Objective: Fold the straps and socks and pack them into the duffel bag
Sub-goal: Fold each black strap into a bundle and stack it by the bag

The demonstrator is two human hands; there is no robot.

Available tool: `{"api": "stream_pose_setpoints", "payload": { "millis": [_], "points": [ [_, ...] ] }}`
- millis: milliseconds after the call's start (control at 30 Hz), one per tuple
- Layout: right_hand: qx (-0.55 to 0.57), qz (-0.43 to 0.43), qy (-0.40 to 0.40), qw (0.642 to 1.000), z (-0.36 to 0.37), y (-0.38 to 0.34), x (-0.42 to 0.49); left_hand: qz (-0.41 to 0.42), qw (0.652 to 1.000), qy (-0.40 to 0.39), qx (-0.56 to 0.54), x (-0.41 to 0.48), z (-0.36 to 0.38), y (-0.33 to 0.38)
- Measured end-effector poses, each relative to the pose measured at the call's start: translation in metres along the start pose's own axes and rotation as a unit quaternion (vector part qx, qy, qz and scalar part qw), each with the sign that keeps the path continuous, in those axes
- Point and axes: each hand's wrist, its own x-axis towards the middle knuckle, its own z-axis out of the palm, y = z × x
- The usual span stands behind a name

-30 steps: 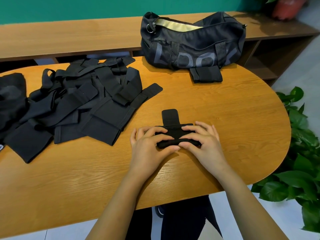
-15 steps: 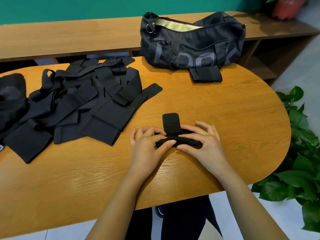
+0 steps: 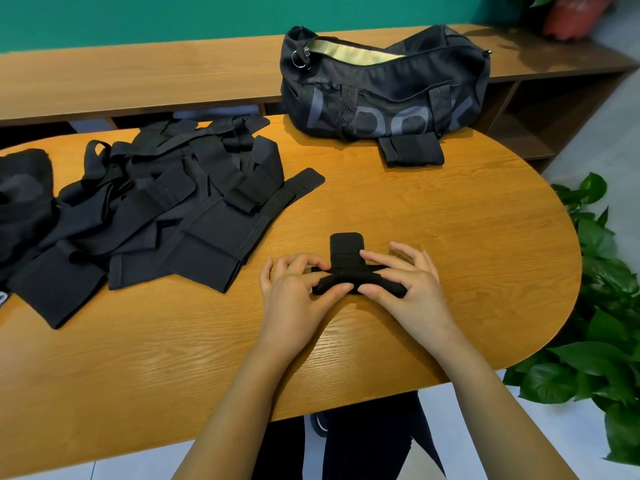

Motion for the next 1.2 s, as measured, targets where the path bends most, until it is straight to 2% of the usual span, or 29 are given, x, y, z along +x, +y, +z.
{"api": "stream_pose_setpoints", "payload": {
  "millis": [467, 767, 833, 933, 1200],
  "points": [
    [-0.001, -0.005, 0.000, 1.000, -0.0013, -0.0024, -0.0015, 0.018, 1.000, -0.009, 0.006, -0.0004, -0.0012, -0.0016],
    [-0.026, 0.001, -0.001, 1.000, -0.0016, -0.0047, -0.0021, -0.012, 1.000, 0.010, -0.015, -0.0009, -0.0033, 0.0016],
    [-0.012, 0.000, 0.012, 1.000, -0.0002, -0.0025, -0.0024, -0.010, 1.000, 0.010, -0.018, -0.0015, -0.0029, 0.0005],
    [0.005, 0.042, 0.029, 0.999, 0.0010, 0.0001, -0.0027, -0.010, 0.999, 0.020, -0.027, -0.0022, -0.0020, 0.0008],
    [0.087, 0.050, 0.048, 0.994, -0.0003, -0.0065, -0.0005, -0.044, 0.995, 0.060, -0.069, -0.0009, -0.0013, 0.0010]
  ]
}}
